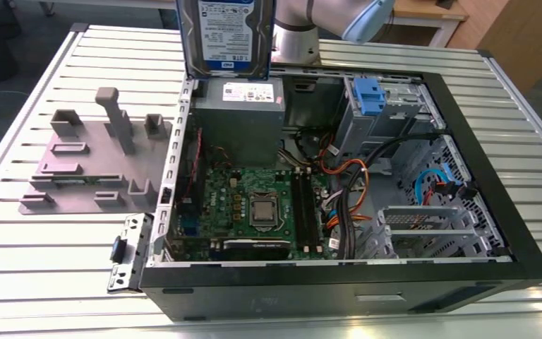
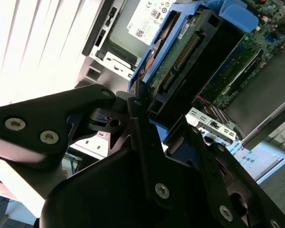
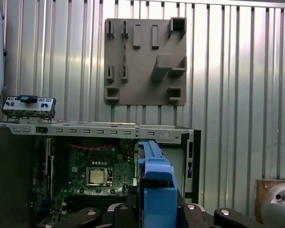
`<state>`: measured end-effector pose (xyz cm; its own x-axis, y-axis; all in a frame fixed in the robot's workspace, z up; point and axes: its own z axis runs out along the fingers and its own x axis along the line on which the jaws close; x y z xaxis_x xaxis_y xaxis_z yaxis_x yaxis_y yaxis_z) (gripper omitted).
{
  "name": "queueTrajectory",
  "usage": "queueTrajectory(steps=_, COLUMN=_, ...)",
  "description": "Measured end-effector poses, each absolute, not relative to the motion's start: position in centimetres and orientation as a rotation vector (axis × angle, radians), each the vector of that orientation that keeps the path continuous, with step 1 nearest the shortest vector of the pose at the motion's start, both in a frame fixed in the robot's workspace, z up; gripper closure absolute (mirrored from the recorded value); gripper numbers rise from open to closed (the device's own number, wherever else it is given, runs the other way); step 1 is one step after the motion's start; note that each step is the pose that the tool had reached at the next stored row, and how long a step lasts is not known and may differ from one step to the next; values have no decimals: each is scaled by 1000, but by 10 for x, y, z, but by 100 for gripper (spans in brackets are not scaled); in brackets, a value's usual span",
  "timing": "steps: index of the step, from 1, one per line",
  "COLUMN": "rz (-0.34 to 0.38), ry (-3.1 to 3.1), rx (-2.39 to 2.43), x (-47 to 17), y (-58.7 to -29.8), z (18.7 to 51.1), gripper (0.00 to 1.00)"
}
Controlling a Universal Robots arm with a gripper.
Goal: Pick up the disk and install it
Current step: 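Pick up the disk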
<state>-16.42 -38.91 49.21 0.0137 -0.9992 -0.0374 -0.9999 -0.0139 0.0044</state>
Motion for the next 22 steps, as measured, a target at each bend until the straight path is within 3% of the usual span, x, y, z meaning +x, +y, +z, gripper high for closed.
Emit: queueTrajectory(steps=22, rz=46, ry=2190, rx=-2220, x=-164, y=-394, z=492, gripper=64)
